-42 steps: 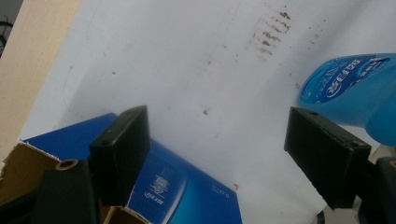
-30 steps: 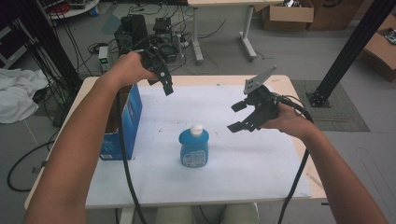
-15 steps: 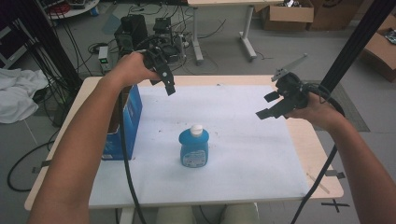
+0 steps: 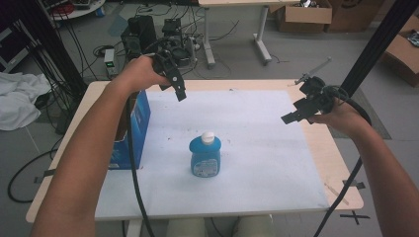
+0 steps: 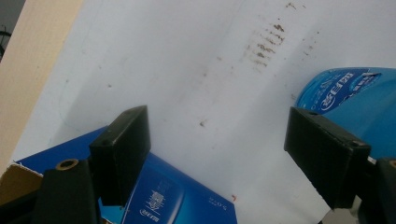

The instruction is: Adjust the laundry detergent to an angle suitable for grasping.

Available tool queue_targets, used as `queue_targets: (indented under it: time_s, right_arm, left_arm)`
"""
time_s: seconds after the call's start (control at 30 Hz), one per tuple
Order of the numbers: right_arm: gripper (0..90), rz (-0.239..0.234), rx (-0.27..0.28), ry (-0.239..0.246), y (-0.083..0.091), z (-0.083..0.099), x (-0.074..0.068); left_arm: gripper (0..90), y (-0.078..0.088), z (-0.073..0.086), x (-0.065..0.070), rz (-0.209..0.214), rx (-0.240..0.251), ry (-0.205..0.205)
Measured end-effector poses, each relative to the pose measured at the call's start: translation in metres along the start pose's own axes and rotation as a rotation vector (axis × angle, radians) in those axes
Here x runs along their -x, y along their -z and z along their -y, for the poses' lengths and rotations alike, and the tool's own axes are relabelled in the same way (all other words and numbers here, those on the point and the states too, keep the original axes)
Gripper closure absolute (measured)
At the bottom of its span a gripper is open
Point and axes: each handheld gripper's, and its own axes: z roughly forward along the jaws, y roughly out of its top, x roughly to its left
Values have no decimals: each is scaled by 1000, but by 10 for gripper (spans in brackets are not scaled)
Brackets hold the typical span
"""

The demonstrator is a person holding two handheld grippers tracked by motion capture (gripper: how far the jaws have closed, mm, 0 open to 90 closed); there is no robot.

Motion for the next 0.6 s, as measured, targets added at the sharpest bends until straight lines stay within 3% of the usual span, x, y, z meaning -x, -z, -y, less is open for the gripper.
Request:
queue_targets:
  time_s: [0.13, 0.4, 0.6]
  right_arm:
    - [170, 24, -42, -20, -7, 4, 3]
    - [179, 18, -67, -46, -16, 4, 4]
    - [178, 11, -91, -17, -23, -6, 5]
  left_arm:
    - [233, -1, -1, 1, 0, -1, -3]
    - [233, -3, -3, 3, 5, -2, -6]
    - [233, -3, -3, 2, 8, -1, -4]
